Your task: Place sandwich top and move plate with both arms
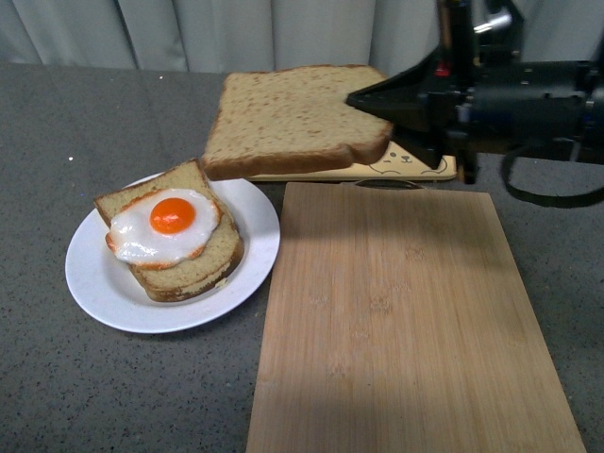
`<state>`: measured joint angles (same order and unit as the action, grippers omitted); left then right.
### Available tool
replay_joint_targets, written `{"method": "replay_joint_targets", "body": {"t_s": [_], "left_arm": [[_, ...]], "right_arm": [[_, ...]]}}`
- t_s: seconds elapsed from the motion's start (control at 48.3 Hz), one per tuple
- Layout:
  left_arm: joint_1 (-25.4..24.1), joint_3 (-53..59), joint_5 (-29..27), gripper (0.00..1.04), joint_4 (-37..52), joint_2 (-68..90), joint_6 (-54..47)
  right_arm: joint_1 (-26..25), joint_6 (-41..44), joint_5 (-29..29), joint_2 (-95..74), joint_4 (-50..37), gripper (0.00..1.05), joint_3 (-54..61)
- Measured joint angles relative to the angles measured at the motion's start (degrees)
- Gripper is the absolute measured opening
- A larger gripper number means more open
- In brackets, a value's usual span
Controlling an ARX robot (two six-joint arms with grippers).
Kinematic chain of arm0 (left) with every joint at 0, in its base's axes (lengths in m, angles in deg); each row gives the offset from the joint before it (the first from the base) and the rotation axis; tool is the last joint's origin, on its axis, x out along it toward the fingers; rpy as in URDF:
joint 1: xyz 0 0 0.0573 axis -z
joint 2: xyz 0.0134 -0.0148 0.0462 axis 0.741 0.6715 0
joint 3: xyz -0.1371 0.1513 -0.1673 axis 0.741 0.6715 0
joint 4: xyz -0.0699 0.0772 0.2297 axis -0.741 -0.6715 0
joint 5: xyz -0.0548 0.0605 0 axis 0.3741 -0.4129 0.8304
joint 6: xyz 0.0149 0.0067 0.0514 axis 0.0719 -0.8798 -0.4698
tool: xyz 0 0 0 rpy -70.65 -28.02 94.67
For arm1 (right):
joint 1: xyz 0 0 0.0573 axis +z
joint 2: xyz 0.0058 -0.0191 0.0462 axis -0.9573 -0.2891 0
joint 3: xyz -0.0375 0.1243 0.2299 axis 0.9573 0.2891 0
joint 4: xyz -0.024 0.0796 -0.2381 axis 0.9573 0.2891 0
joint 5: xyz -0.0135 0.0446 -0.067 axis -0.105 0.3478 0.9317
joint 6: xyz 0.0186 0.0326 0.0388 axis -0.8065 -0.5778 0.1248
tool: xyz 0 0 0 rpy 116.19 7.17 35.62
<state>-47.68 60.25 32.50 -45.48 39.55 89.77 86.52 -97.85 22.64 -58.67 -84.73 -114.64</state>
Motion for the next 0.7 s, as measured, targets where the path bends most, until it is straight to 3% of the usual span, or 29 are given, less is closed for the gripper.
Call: {"method": "replay_joint_targets", "body": {"t_s": [0.31,0.704], "left_arm": [[0.0,0.0,0.0,0.98,0.0,0.0,0.0],[0.0,0.0,0.0,0.98,0.0,0.0,0.0]], "right_arm": [[9.3,-4.4,1.6,-10.9,3.0,0.03,-13.4],[12.7,-6.6,2.8,-16.0,4.9,0.03,-18.8]]}}
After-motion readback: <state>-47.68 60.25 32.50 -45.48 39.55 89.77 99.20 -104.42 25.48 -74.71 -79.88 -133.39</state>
